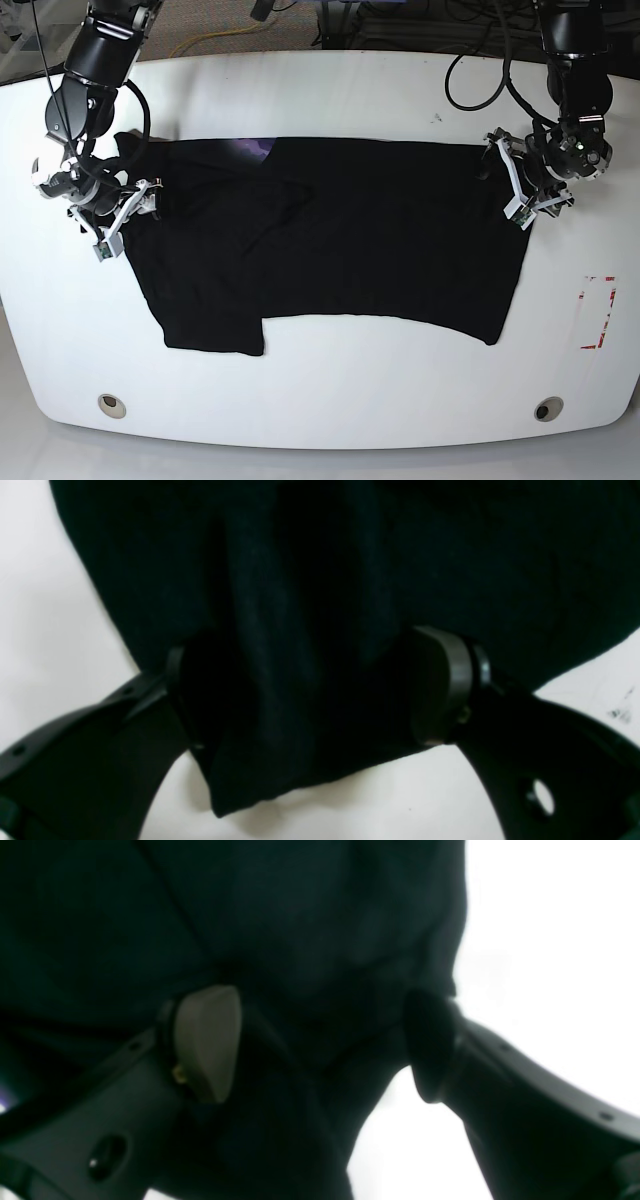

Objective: Fold the T-shirt properly
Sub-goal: 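Regrasp the shirt edge with the right gripper and pull it outward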

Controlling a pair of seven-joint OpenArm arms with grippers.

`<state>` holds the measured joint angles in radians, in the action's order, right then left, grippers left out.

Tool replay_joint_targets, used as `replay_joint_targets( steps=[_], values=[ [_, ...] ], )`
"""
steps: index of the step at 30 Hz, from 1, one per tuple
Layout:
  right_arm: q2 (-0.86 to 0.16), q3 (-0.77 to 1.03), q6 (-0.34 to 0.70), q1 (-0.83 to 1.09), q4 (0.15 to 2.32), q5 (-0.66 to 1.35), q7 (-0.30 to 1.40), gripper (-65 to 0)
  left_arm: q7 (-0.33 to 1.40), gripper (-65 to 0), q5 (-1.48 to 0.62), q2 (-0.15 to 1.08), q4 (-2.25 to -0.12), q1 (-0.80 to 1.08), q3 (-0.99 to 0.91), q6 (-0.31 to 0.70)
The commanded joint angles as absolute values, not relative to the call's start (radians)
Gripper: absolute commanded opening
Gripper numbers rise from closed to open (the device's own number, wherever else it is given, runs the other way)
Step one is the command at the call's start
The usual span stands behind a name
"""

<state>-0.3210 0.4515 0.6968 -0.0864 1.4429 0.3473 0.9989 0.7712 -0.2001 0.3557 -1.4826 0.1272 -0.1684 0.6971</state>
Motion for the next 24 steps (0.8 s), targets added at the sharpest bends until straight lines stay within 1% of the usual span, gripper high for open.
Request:
replay_joint_targets(
  steps=[1,3,6,12,21,23,24],
  values=[
    [-0.309,0.449,0.698,-0.101,1.461,0.364,0.986,-18.5,0.857,-16.1,-0.113,0.369,-1.474,0.137,-0.166,0.698],
    [-0.295,0.424,0.698,-0.099,1.457,0.364,0.986,-20.9,0.857,-16.1,-0.113,0.367,-1.474,0.137,-0.166,0.698],
    [-0.288,0.39,0.698,-0.099,1.455,0.364,0.986,-22.2,0.857,-16.1,-0.113,0.367,-1.474,0.137,-0.166,0.698],
    [-0.26,0.36,0.698,-0.107,1.452,0.351,0.977,-22.7,0.857,-16.1,-0.113,0.366,-1.474,0.137,-0.166,0.698],
    [-0.265,0.357,0.698,-0.108,1.394,0.351,0.934,-23.6,0.857,-16.1,-0.113,0.367,-1.474,0.139,-0.166,0.698],
    [-0.265,0.357,0.698,-0.108,1.392,0.351,0.934,-29.6,0.857,-16.1,-0.113,0.367,-1.474,0.14,-0.166,0.698],
    [-0.265,0.357,0.698,-0.108,1.392,0.351,0.934,-34.2,0.857,-16.1,-0.113,0.367,-1.474,0.14,-0.166,0.698]
  ],
)
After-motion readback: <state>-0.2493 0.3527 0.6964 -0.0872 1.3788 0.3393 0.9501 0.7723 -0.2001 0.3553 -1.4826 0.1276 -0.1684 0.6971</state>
